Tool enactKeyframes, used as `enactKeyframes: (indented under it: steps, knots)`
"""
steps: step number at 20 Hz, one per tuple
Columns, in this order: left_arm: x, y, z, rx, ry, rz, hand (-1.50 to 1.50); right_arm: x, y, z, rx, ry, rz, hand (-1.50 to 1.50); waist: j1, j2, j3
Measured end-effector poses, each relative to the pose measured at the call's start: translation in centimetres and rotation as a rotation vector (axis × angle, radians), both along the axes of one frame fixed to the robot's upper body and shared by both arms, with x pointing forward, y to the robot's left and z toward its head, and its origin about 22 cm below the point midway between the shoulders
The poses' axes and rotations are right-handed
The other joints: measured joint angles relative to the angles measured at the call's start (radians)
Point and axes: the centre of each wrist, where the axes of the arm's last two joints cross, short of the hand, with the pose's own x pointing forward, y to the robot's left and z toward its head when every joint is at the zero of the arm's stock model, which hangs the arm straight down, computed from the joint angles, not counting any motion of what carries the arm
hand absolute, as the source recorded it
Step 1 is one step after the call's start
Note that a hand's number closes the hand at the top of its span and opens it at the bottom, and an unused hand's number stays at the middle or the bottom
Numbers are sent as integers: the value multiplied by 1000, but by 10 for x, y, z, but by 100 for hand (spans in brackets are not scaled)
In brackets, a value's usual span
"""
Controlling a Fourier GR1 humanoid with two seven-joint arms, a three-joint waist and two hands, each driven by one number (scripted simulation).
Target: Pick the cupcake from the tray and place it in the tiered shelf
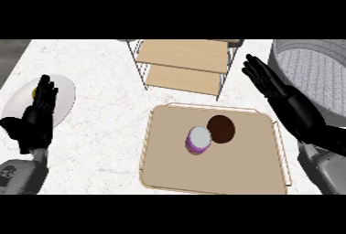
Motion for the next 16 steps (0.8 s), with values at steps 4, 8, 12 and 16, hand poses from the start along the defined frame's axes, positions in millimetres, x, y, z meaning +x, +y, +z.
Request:
enactKeyframes:
  steps: [4, 8, 12, 16]
  knots:
    - [-6, -3, -10, -48, 129, -23, 0, 2, -36, 2, -28, -31, -166, 150, 10, 5, -12]
    - [-25, -7, -39, -137, 324, -38, 0, -2, -96, -7, -235, 11, -456, 150, -10, 17, -22]
    - [-32, -16, -48, -204, 444, -96, 0, -8, -132, -39, -269, 174, -661, -150, 14, 16, -20]
    - [-33, -17, -47, -231, 496, -121, 0, -13, -147, -53, -259, 160, -611, -150, 30, 4, -27]
